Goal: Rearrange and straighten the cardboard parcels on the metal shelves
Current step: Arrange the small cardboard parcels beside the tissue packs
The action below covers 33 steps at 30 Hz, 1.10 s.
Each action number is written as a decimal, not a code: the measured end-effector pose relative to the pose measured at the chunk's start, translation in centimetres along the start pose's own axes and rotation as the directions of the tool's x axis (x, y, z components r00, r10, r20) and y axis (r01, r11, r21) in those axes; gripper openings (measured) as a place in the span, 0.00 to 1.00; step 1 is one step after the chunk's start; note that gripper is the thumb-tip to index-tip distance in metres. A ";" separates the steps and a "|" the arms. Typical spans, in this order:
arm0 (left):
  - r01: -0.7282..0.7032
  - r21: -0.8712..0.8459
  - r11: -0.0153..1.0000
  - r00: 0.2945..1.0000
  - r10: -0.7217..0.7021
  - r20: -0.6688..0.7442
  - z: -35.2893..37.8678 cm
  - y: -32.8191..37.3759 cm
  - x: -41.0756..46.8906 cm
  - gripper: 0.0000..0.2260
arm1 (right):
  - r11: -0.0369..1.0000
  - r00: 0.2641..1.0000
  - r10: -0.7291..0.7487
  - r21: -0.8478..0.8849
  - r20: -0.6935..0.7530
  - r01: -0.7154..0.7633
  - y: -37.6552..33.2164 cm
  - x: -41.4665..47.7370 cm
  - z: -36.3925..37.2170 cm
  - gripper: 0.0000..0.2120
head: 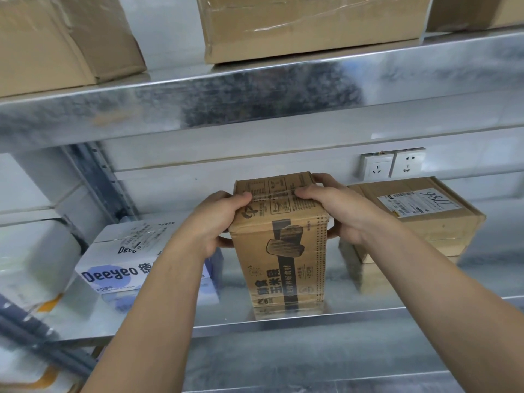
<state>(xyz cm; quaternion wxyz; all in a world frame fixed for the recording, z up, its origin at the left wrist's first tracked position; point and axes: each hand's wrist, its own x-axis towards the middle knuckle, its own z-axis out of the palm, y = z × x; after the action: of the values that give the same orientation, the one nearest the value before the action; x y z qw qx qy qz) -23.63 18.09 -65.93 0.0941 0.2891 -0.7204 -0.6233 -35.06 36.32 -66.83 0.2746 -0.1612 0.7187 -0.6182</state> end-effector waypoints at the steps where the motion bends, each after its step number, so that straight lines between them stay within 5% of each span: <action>1: -0.007 0.019 1.000 1.000 0.007 -0.001 -0.1 0.0 0.1 0.09 | 1.000 1.000 -0.002 -0.011 0.002 0.002 0.0 0.2 0.0 0.17; 19: -0.058 0.079 0.995 0.998 0.060 -0.018 -0.1 -0.5 0.8 0.04 | 0.999 1.000 0.026 -0.027 -0.006 -0.026 -0.4 0.5 0.5 0.10; 24: -0.044 -0.031 0.999 0.998 0.043 -0.044 0.0 -0.8 0.0 0.05 | 0.993 1.000 0.028 0.116 0.011 -0.029 0.3 -0.5 0.2 0.10; 28: -0.017 -0.168 0.986 0.997 0.003 -0.083 -0.6 -0.8 -0.6 0.05 | 0.950 0.997 0.064 0.310 -0.041 -0.049 1.7 -0.6 -1.2 0.20; 33: 0.029 -0.290 0.957 0.993 -0.061 -0.103 -2.1 -1.4 -1.4 0.07 | 0.967 0.976 0.182 0.202 -0.117 -0.156 6.1 0.1 -1.6 0.17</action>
<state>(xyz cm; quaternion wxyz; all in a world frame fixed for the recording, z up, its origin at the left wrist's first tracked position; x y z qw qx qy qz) -21.04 16.95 -66.47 0.1607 0.3229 -0.6090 -0.7064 -35.41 38.71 -72.68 0.2914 -0.0301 0.6839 -0.6682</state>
